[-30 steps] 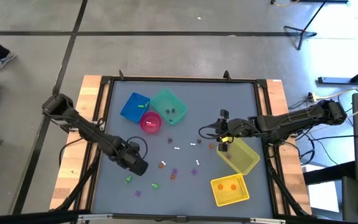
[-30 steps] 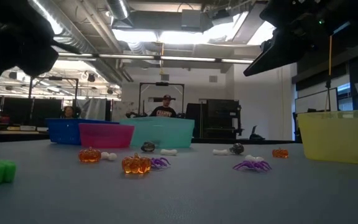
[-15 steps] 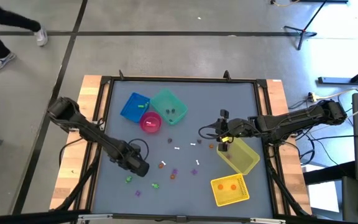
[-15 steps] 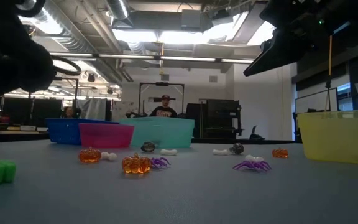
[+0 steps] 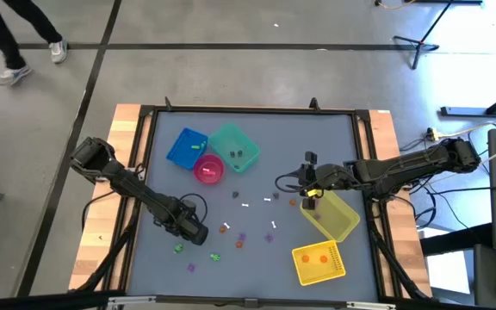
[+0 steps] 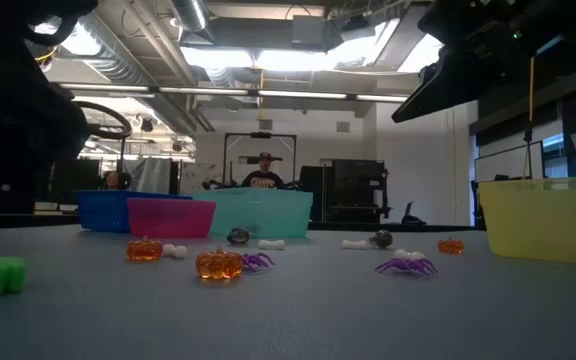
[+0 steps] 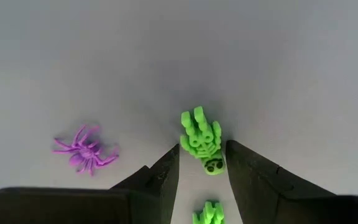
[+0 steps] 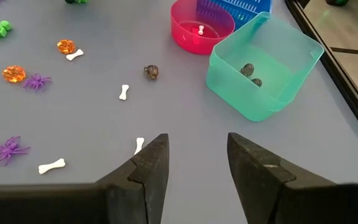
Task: Sort Halloween decoration
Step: Put the green skeleton toy into the blue bin
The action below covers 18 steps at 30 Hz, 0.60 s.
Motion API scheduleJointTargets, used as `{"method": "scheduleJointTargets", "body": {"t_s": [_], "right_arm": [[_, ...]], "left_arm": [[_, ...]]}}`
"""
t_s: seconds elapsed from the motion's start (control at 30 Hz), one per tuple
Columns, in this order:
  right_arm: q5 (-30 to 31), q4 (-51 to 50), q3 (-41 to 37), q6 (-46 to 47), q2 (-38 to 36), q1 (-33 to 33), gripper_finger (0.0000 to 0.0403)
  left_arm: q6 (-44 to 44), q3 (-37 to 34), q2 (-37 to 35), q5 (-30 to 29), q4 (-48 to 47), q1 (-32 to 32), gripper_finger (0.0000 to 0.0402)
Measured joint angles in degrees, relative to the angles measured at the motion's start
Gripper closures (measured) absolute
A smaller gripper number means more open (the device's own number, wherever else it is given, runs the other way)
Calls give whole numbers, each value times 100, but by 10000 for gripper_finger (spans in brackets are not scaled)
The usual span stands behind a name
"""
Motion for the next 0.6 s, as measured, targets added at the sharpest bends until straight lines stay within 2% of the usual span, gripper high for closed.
{"method": "scheduleJointTargets", "body": {"t_s": [0.6], "right_arm": [[0, -1, 0, 0, 0, 0, 242]], "left_arm": [[2, -4, 4, -4, 143, 0, 372]]}}
